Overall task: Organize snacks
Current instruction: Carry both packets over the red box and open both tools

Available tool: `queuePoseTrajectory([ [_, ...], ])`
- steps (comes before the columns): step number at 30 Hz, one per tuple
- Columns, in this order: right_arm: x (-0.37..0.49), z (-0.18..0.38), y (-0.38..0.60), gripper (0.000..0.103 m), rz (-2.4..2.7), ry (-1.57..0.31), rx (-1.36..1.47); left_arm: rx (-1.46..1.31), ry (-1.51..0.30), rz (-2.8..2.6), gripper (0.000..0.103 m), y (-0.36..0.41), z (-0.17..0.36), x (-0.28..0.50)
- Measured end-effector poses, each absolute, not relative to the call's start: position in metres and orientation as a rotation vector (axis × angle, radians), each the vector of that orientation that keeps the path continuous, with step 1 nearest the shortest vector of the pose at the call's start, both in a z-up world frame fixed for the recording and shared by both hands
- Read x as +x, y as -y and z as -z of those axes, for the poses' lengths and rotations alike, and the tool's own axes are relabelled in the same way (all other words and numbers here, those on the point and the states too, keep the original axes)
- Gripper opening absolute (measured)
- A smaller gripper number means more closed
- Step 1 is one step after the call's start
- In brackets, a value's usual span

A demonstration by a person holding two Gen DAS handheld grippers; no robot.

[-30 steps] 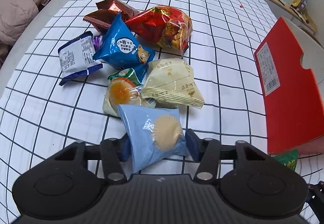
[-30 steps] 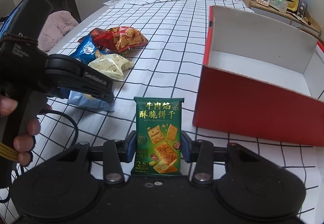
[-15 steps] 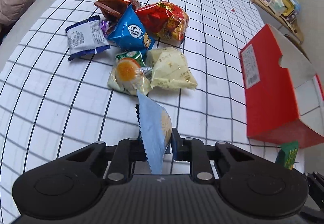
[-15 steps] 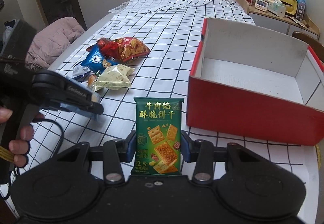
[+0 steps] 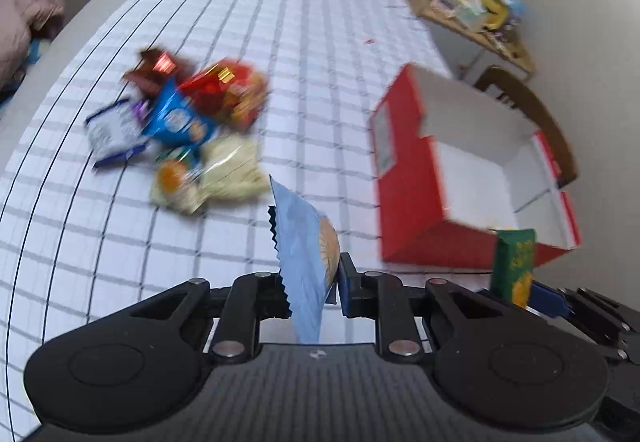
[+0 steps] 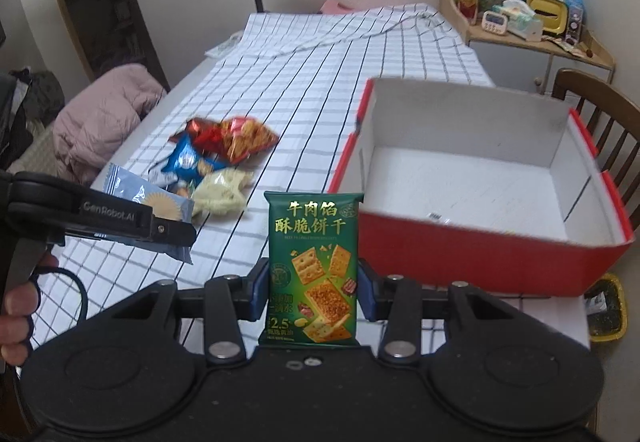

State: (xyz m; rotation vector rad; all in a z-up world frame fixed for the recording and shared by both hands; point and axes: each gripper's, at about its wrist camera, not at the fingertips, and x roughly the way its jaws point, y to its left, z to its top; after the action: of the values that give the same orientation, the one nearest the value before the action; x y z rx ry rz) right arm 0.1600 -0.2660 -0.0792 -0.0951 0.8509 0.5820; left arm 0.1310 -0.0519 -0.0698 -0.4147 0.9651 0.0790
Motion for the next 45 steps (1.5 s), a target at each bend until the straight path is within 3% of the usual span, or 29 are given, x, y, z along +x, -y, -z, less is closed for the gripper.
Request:
queuePoseTrajectory([
  [16, 0.220, 0.057, 0.335, 0.042, -0.444, -0.804, 0.001, -0.228, -0.895, 0.070, 0.020, 0.155, 0.023, 0.206],
  [45, 0.320, 0.132, 0.362, 0.042, -0.335, -1.022, -0.102, -0.127, -1.140, 0.042, 0.020, 0.212, 0.117, 0.322],
])
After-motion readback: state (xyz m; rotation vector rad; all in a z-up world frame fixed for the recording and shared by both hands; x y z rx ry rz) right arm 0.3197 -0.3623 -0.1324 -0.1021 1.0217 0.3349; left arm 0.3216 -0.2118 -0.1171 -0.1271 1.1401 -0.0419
